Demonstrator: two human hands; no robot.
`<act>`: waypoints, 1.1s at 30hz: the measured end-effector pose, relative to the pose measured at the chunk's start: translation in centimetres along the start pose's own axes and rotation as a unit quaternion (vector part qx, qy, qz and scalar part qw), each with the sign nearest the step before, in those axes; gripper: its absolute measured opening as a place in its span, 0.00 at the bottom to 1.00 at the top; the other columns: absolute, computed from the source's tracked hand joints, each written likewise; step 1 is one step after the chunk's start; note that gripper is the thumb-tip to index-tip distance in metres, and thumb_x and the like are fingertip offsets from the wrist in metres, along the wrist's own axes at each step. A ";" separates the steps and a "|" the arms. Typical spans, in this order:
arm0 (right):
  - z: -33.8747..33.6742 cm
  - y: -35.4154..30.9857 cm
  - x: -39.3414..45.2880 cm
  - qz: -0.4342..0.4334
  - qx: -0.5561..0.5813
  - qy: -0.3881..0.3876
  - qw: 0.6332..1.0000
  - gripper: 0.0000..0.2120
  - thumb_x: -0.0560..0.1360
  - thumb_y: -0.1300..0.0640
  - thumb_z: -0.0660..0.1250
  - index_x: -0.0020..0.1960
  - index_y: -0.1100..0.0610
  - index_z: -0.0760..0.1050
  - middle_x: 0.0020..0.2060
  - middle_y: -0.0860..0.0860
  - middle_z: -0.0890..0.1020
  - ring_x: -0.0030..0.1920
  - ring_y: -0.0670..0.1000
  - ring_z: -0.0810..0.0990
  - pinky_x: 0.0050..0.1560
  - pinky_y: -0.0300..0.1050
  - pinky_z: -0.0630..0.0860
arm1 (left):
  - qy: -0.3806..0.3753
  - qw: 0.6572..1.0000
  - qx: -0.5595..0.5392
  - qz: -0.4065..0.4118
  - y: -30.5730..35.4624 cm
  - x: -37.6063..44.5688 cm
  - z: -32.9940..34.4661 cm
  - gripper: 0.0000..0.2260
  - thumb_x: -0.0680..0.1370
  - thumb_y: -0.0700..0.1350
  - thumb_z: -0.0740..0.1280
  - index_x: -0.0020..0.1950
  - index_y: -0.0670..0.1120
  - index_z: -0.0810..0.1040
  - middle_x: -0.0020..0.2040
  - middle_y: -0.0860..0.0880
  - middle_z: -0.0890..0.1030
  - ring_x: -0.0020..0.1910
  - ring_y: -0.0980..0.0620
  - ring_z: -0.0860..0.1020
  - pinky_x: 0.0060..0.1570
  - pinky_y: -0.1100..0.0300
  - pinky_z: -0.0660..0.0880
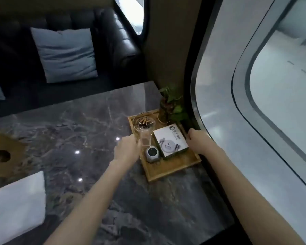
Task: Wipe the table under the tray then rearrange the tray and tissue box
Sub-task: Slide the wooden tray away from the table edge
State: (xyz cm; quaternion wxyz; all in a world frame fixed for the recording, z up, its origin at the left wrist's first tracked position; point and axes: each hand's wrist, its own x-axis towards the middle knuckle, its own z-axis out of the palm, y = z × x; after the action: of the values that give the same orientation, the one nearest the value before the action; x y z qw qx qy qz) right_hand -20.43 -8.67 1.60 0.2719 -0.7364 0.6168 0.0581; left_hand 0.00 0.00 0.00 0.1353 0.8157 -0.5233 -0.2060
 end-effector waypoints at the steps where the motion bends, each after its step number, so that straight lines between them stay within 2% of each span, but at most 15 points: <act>1: 0.9 0.6 0.0 0.007 0.006 0.012 1.000 0.11 0.77 0.62 0.55 0.56 0.65 0.69 0.56 0.63 0.76 0.55 0.63 0.76 0.51 0.51 0.74 | 0.011 1.000 -0.009 -0.006 0.0 -0.1 0.7 0.14 0.79 0.48 0.55 0.42 0.40 0.72 0.46 0.39 0.81 0.46 0.38 0.78 0.43 0.49 0.73; 4: 4.1 2.4 0.1 0.020 0.048 0.067 0.996 0.17 0.77 0.66 0.52 0.65 0.65 0.64 0.62 0.63 0.72 0.60 0.62 0.73 0.59 0.56 0.72 | 0.064 0.995 -0.074 -0.015 -0.6 -1.1 3.6 0.11 0.79 0.45 0.55 0.44 0.41 0.71 0.45 0.39 0.80 0.43 0.38 0.78 0.39 0.50 0.71; 6: 6.2 3.2 0.2 0.024 0.030 0.088 0.995 0.22 0.78 0.66 0.52 0.71 0.63 0.57 0.67 0.61 0.69 0.64 0.60 0.70 0.62 0.52 0.70 | 0.069 0.990 -0.123 -0.021 -0.8 -2.0 5.5 0.08 0.80 0.44 0.55 0.47 0.42 0.70 0.47 0.41 0.77 0.45 0.41 0.76 0.41 0.49 0.72; 8: 7.8 3.6 0.2 0.037 0.019 0.107 0.993 0.25 0.78 0.66 0.52 0.74 0.62 0.52 0.69 0.60 0.67 0.68 0.57 0.68 0.63 0.49 0.69 | 0.066 0.986 -0.152 -0.032 -1.0 -2.6 7.1 0.07 0.79 0.44 0.57 0.52 0.42 0.70 0.51 0.43 0.74 0.49 0.43 0.75 0.47 0.50 0.74; 11: 9.9 4.7 0.4 0.072 0.026 0.110 0.991 0.25 0.79 0.65 0.53 0.74 0.62 0.50 0.69 0.60 0.68 0.67 0.57 0.68 0.61 0.50 0.71 | 0.037 0.995 -0.076 -0.059 -1.7 -3.3 9.7 0.18 0.77 0.47 0.61 0.64 0.41 0.66 0.62 0.42 0.71 0.61 0.43 0.70 0.60 0.48 0.70; 13: 10.6 5.2 0.5 0.088 0.046 0.115 0.988 0.25 0.79 0.65 0.53 0.74 0.61 0.50 0.67 0.61 0.69 0.66 0.59 0.70 0.60 0.54 0.71 | 0.028 0.997 -0.020 -0.076 -1.9 -3.6 10.9 0.23 0.77 0.50 0.61 0.67 0.41 0.64 0.68 0.42 0.68 0.67 0.43 0.66 0.65 0.47 0.66; 17: 11.5 5.4 0.6 0.090 0.066 0.172 0.979 0.23 0.77 0.68 0.56 0.72 0.63 0.58 0.63 0.62 0.73 0.62 0.62 0.72 0.57 0.57 0.72 | 0.039 0.994 -0.015 -0.103 -1.5 -3.7 11.8 0.16 0.77 0.49 0.61 0.59 0.40 0.70 0.66 0.41 0.69 0.65 0.42 0.65 0.63 0.47 0.65; 20: 11.9 4.9 0.9 0.101 0.076 0.212 0.969 0.22 0.74 0.71 0.59 0.68 0.65 0.66 0.56 0.65 0.78 0.54 0.64 0.77 0.49 0.59 0.77 | 0.058 0.990 -0.021 -0.123 -1.2 -3.5 11.9 0.12 0.77 0.46 0.61 0.56 0.39 0.73 0.63 0.40 0.71 0.63 0.42 0.67 0.61 0.48 0.67; 23: 11.6 4.5 1.2 0.121 0.082 0.220 0.964 0.21 0.72 0.73 0.60 0.65 0.66 0.69 0.52 0.65 0.79 0.49 0.64 0.79 0.43 0.57 0.78 | 0.070 0.987 -0.049 -0.133 -0.8 -3.3 11.9 0.10 0.77 0.43 0.62 0.53 0.38 0.74 0.58 0.40 0.73 0.57 0.43 0.70 0.56 0.50 0.71; 27: 11.3 4.4 1.0 0.126 0.088 0.206 0.966 0.22 0.72 0.72 0.60 0.66 0.65 0.69 0.55 0.64 0.78 0.52 0.64 0.78 0.46 0.57 0.77 | 0.051 0.981 -0.075 -0.168 -0.3 -2.8 11.5 0.07 0.77 0.41 0.59 0.49 0.38 0.72 0.52 0.42 0.70 0.48 0.43 0.72 0.48 0.48 0.75; 33: 11.1 4.6 0.8 0.102 0.094 0.215 0.967 0.22 0.73 0.73 0.58 0.66 0.66 0.68 0.54 0.65 0.77 0.53 0.64 0.77 0.48 0.58 0.76 | 0.030 0.977 -0.094 -0.190 0.3 -2.5 11.1 0.08 0.79 0.37 0.53 0.51 0.36 0.69 0.53 0.39 0.67 0.51 0.41 0.70 0.52 0.46 0.72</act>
State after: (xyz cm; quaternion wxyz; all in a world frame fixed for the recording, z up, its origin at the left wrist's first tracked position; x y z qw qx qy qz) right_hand -21.83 -4.58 -9.66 0.1938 -0.6361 0.7350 -0.1327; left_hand -6.44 2.05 -9.15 0.1854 0.8894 -0.3332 -0.2520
